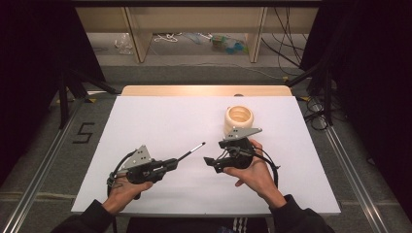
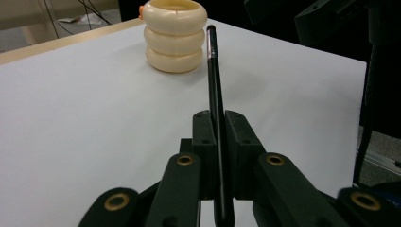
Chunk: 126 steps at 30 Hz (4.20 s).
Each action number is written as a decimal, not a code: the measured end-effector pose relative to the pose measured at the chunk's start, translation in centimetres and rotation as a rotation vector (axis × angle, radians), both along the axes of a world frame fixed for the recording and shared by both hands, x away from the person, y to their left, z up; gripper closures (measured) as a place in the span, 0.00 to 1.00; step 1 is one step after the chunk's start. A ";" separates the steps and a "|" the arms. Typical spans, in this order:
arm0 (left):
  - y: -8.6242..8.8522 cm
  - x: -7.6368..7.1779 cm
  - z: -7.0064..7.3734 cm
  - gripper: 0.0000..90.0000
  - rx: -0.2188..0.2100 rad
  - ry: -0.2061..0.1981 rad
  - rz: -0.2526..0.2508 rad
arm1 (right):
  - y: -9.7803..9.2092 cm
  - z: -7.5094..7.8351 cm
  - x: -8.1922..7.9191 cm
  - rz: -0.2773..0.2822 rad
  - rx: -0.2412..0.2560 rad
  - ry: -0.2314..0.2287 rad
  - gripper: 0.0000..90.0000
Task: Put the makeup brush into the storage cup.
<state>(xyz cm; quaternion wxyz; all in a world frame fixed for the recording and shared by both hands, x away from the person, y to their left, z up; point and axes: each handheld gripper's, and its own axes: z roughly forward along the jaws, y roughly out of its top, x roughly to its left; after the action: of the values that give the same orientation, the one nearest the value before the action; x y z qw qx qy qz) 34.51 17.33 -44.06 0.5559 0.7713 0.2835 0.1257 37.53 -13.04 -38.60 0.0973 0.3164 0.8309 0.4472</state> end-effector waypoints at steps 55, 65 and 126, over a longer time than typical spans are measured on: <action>-1.2 -1.2 0.6 0.92 -0.092 -0.059 0.014 | 3.3 -3.6 1.4 0.032 0.473 0.187 0.29; -1.3 -1.4 0.7 0.92 -0.104 -0.054 0.017 | 3.5 -3.7 1.5 0.026 0.513 0.202 0.40; -1.8 -1.1 0.1 0.66 -0.064 -0.009 -0.028 | 3.5 -2.8 0.7 0.142 0.611 0.185 0.93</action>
<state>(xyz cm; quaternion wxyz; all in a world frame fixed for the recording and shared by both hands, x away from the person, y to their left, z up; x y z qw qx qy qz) 33.40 15.49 -43.96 0.5834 0.7563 0.2740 0.1123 38.21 -9.58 -41.38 -0.1095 0.3116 0.6836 0.6509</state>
